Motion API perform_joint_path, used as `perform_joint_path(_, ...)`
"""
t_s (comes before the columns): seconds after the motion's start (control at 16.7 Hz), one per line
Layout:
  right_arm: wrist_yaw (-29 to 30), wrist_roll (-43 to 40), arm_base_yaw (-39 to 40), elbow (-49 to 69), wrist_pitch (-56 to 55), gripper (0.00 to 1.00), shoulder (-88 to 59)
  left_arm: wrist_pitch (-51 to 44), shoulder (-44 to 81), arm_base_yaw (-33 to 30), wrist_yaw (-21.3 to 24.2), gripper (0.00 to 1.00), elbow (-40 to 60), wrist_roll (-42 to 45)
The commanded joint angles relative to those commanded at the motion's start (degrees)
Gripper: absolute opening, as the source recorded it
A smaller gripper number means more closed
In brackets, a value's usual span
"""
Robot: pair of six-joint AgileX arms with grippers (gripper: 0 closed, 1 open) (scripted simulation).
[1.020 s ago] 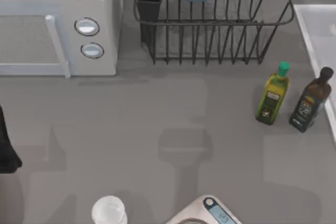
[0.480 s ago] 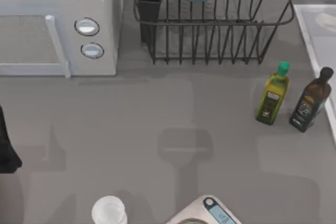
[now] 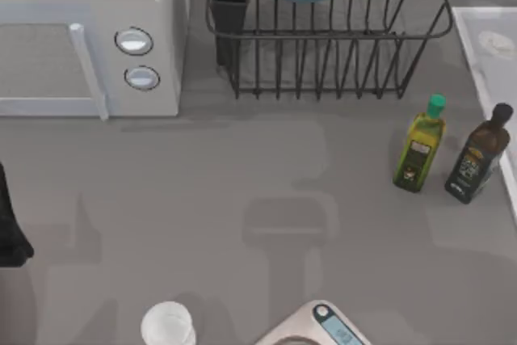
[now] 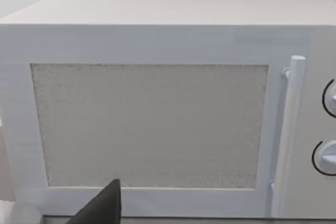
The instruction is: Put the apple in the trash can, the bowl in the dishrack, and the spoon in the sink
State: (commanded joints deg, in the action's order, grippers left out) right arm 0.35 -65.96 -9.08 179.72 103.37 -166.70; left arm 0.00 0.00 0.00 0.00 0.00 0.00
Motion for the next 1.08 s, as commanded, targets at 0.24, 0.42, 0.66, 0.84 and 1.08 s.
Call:
perform_joint_path(0.24,0.1,0.3,0.0,11.8,3.7,0.0,-7.2,0.0,0.0,0.0,0.0,1.0,0.0,0.0)
perform_joint_path(0.42,0.1,0.3,0.2,14.5,4.7,0.0,-9.2,0.0,0.0,0.0,0.0,1.0,0.0,0.0)
perform_joint_path(0.66,0.1,0.3,0.2,14.5,4.7,0.08,-9.2,0.0,0.0,0.0,0.0,1.0,0.0,0.0)
perform_joint_path(0.84,0.1,0.3,0.2,14.5,4.7,0.3,-9.2,0.0,0.0,0.0,0.0,1.0,0.0,0.0)
perform_joint_path(1.08,0.1,0.3,0.2,14.5,4.7,0.6,-9.2,0.0,0.0,0.0,0.0,1.0,0.0,0.0)
